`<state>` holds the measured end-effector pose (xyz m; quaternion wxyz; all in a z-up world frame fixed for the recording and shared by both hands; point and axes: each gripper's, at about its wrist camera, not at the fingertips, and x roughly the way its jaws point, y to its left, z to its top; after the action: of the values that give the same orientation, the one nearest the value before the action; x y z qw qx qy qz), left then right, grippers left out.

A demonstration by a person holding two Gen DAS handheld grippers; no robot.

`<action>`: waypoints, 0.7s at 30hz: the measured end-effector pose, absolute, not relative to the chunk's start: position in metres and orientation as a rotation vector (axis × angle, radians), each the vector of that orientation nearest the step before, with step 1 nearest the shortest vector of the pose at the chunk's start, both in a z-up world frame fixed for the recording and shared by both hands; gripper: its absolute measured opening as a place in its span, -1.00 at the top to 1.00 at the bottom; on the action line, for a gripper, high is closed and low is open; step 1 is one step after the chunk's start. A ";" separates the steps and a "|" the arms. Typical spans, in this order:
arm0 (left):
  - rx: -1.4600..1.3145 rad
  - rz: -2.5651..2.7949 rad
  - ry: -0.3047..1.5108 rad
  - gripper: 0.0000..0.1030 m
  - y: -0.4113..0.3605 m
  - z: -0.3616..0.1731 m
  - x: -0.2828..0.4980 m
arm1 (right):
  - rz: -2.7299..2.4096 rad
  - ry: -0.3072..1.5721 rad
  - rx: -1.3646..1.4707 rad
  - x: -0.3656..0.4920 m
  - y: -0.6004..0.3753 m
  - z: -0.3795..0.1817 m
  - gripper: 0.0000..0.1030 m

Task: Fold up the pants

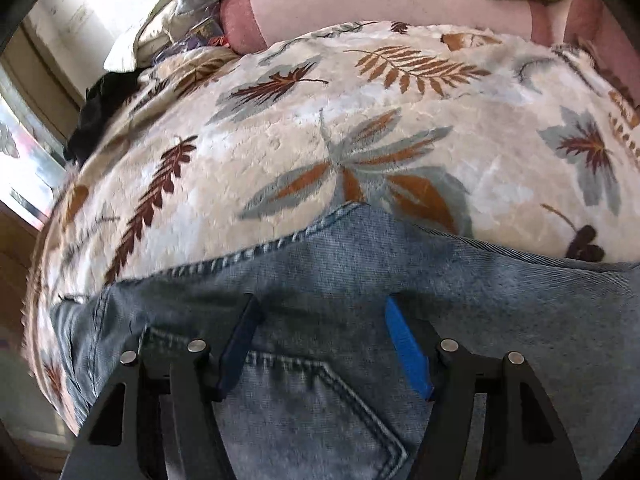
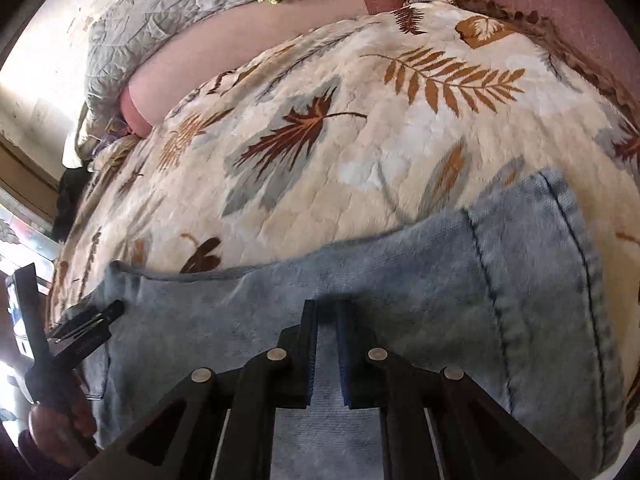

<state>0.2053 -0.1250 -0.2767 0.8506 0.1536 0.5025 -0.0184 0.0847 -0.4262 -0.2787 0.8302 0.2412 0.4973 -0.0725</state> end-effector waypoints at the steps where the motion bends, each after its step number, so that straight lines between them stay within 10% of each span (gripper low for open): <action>1: 0.328 -0.035 1.061 -0.35 -0.125 -0.277 0.206 | -0.154 1.054 0.506 0.087 -0.427 -0.279 0.79; 21: 0.277 -0.089 0.931 -0.34 -0.035 -0.224 0.082 | 0.051 0.861 0.574 0.020 -0.400 -0.233 0.77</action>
<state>0.0822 -0.0353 -0.2236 0.8834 0.1333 0.4472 -0.0427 0.0201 -0.4003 -0.2333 0.8689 0.2741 0.4114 0.0242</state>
